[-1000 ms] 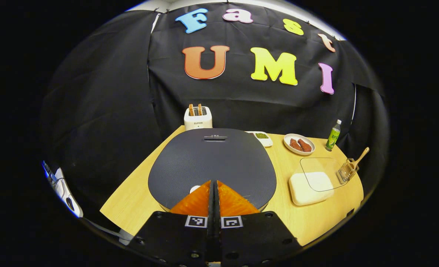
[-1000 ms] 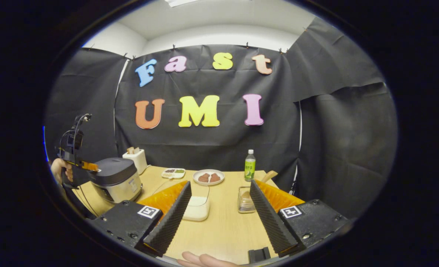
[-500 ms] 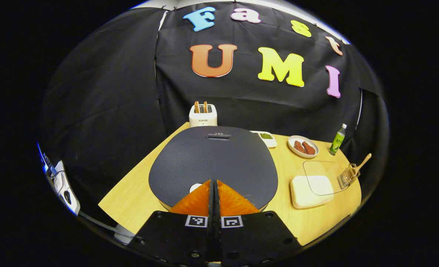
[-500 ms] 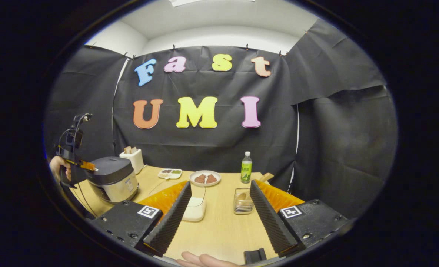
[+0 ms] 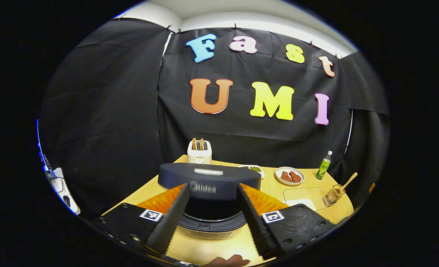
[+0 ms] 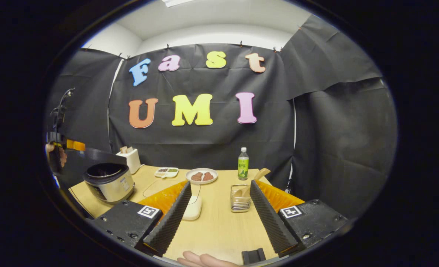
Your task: Close the left gripper, press the button to open the rice cooker; take a wooden spoon from the chopstick holder with the right hand, scoop a spoonful of rice and pour it into the rice cooker, then put the wooden spoon back into the chopstick holder.
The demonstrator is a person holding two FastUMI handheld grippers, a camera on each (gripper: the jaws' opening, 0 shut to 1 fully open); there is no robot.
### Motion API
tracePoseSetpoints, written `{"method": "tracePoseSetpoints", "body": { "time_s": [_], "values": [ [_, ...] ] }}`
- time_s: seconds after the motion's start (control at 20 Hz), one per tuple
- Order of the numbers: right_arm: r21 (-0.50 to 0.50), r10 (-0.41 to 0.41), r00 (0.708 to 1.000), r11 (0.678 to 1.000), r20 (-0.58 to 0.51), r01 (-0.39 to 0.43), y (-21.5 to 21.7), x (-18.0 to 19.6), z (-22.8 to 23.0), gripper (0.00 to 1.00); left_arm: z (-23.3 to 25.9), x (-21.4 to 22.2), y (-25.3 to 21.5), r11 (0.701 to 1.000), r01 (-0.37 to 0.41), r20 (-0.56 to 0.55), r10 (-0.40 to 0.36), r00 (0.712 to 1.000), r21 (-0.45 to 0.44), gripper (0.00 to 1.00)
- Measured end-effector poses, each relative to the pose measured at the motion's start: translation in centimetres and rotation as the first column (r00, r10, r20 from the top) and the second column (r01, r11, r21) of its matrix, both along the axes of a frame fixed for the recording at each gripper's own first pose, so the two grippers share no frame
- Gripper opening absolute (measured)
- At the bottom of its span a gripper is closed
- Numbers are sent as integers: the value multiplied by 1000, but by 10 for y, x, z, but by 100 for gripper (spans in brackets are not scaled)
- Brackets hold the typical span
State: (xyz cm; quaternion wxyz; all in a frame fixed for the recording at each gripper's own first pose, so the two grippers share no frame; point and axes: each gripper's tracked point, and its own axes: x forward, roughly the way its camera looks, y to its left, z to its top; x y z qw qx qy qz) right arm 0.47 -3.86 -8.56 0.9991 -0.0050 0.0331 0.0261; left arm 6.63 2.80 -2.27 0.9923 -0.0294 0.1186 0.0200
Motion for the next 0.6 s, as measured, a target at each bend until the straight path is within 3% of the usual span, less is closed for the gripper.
{"method": "tracePoseSetpoints", "body": {
  "time_s": [0.05,0.2,0.35,0.4,0.45,0.5,0.6],
  "values": [
    [5,-3,1000,1000,-1,3,-3,3,-4,100,3,-5,-10,1000,22,12,-22,1000,-3,100],
    [24,-31,999,999,-15,32,-18,16,-15,100,10,-15,-21,999,49,57,-49,997,7,97],
    [34,-39,999,999,-31,40,-31,39,-30,100,10,-23,-23,1000,25,116,-25,993,0,96],
    [30,-48,998,998,-40,50,-38,49,-36,100,6,-25,-26,1000,27,120,-25,992,-11,87],
    [23,-62,997,998,-51,63,-45,59,-43,100,1,-28,-28,999,34,124,-31,992,-20,87],
    [16,-80,995,997,-62,81,-53,71,-50,100,-2,-30,-31,999,40,131,-37,991,-19,96],
    [10,-99,992,995,-82,101,-65,96,-64,100,-12,-31,-29,999,35,150,-35,988,0,94]
  ]
}}
